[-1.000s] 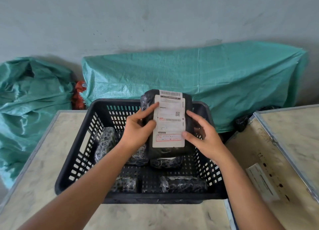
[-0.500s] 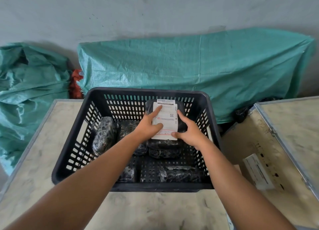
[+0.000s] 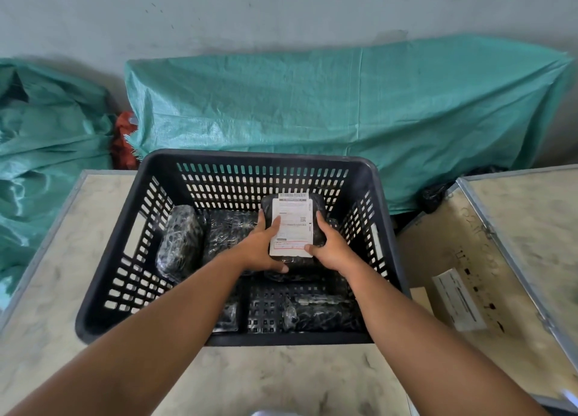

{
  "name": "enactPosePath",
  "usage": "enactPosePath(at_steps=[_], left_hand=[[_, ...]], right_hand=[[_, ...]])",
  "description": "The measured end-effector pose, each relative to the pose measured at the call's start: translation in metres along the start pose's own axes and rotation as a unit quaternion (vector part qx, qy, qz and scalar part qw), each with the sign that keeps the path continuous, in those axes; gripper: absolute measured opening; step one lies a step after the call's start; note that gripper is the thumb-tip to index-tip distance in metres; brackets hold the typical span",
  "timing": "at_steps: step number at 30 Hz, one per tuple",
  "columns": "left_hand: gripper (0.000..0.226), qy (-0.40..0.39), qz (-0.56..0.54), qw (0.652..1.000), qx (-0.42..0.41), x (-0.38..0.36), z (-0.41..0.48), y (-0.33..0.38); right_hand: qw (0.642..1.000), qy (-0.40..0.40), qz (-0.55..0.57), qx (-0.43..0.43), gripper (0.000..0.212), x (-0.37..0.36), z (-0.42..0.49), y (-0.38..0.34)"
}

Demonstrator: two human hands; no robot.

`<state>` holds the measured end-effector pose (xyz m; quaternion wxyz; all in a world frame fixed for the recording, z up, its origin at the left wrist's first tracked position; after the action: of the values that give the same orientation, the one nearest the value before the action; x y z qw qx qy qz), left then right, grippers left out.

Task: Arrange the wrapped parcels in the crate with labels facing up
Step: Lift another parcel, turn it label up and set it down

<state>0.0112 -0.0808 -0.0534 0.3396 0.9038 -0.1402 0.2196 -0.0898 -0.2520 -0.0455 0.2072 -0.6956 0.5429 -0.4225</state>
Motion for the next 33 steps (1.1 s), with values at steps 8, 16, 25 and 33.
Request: enactPosePath(at_steps=[8, 16, 25, 33], left_hand=[[0.131, 0.022, 0.038, 0.999, -0.001, -0.004, 0.001, 0.005], [0.121, 0.045, 0.139, 0.989, 0.039, -0.004, -0.010, 0.011], [0.114, 0.030, 0.120, 0.992, 0.002, 0.009, -0.032, 0.029], [0.071, 0.045, 0.035, 0.988, -0.144, 0.010, -0.085, 0.068]], right_hand=[[1.000, -0.012, 0.018, 0.004, 0.097, -0.001, 0.003, 0.003], [0.999, 0.026, 0.011, 0.034, 0.092, 0.007, -0.005, -0.004], [0.997, 0.057, -0.022, 0.057, 0.079, 0.021, -0.026, -0.032], [0.994, 0.007, -0.071, 0.079, 0.057, 0.051, -0.109, -0.056]])
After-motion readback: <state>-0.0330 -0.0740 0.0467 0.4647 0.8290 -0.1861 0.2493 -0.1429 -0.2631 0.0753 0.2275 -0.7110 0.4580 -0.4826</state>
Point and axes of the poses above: each hand's wrist, its own z-axis towards the middle knuckle, its own x-axis out of the back of the hand, y = z × x, the point moved 6 cm from there along z, towards the middle knuckle, and after that the axes turned 14 degrees about -y, right-handed, at the moved point
